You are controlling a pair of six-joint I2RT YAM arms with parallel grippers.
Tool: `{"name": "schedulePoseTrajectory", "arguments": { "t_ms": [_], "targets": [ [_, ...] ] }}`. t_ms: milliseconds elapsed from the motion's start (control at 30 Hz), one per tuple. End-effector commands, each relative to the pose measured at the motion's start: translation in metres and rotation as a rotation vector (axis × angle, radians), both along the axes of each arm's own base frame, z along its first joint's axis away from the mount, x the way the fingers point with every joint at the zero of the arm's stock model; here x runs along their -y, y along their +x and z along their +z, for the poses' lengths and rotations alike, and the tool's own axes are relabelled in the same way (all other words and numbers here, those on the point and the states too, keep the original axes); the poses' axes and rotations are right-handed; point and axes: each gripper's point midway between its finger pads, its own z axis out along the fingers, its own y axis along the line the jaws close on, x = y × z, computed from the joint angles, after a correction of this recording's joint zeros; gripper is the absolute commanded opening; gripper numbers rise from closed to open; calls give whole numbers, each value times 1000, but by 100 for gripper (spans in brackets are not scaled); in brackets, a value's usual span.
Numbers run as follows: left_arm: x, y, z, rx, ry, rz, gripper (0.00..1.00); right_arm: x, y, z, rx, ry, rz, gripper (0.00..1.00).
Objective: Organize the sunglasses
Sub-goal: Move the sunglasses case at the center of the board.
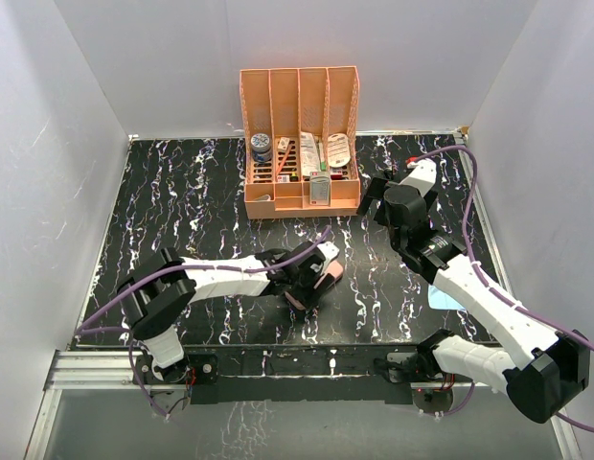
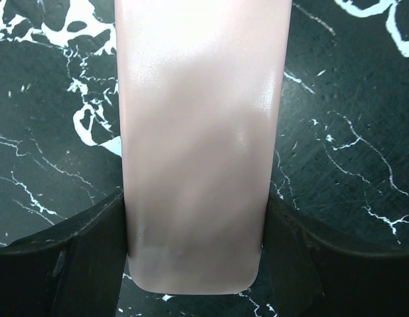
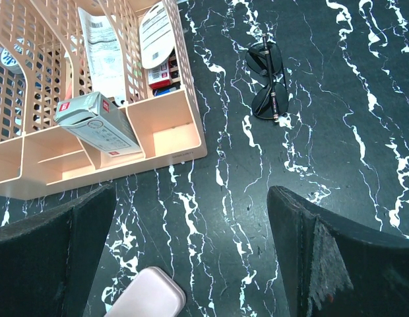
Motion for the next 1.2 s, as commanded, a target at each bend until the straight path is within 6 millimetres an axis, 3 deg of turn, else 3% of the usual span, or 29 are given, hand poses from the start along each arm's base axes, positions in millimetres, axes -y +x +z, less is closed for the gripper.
{"name": "schedulePoseTrajectory", "arguments": {
  "t_ms": [0, 133, 200, 433, 533, 700, 833, 933, 1000, 1067, 1167],
  "targets": [
    [0, 8, 24, 72, -41, 24, 70, 1, 1, 8, 31, 22, -7, 98],
    [-5, 12, 26, 96, -29, 48, 76, 0, 1, 7, 29, 21, -3, 98],
    [-6, 14, 25, 100, -21, 57, 91, 0, 1, 8, 30, 22, -3, 98],
    [-8, 19, 28, 116, -13, 92, 93, 0, 0, 7, 27, 22, 3, 98],
    [-11, 28, 44, 160, -26, 150, 98, -3, -1, 6, 22, 23, 25, 98],
    [-32, 47, 87, 246, -79, 312, 99, -23, -2, -8, -30, 21, 135, 98],
    [-60, 54, 116, 288, -109, 422, 99, -49, -10, -32, -128, 29, 287, 82],
    [-70, 48, 145, 314, -211, 432, 99, -59, -17, -53, -204, 18, 358, 67],
    [-79, 46, 157, 327, -245, 457, 99, -67, -23, -63, -242, 21, 403, 50],
    [-88, 44, 164, 337, -261, 481, 99, -77, -31, -72, -277, 30, 458, 36],
    [-102, 43, 167, 351, -250, 512, 99, -93, -45, -80, -319, 27, 531, 24]
  ]
}}
